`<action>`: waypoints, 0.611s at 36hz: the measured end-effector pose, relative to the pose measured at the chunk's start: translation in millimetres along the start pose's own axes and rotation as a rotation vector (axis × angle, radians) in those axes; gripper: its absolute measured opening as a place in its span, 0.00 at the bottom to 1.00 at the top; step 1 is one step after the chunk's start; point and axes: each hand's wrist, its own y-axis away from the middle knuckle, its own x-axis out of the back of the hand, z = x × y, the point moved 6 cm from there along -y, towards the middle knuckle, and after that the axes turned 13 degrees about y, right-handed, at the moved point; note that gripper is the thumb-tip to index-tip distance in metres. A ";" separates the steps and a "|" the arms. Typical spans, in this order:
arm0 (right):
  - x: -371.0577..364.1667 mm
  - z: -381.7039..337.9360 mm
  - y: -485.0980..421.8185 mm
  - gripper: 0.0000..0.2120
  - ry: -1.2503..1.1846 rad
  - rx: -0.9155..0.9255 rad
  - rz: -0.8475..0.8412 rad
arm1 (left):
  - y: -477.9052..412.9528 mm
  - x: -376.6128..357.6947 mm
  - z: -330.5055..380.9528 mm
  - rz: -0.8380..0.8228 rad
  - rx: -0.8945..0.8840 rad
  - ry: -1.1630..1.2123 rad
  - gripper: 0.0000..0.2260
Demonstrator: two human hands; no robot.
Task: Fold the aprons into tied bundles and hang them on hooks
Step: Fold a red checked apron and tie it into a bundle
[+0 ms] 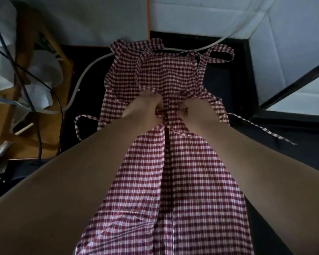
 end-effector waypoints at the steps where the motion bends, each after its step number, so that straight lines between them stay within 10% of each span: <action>1: -2.6 -0.3 -1.2 0.11 0.002 -0.015 -0.003 | -1.3 0.2 -3.1 0.046 0.086 0.022 0.21; 7: -14.0 -0.5 4.0 0.13 0.002 -0.069 -0.030 | 17.0 -19.9 -10.2 0.091 0.170 0.123 0.06; 12: -2.5 -1.3 21.1 0.15 -0.118 -0.050 0.084 | 38.8 -27.5 -11.3 -0.021 0.029 0.234 0.17; 16: 7.5 -6.2 54.6 0.11 -0.187 0.031 0.270 | 78.6 -7.9 -16.9 0.302 -0.064 0.072 0.18; 22: -31.6 -12.8 102.3 0.06 -0.111 0.032 -0.120 | 140.3 -16.7 -18.9 0.213 0.102 0.055 0.14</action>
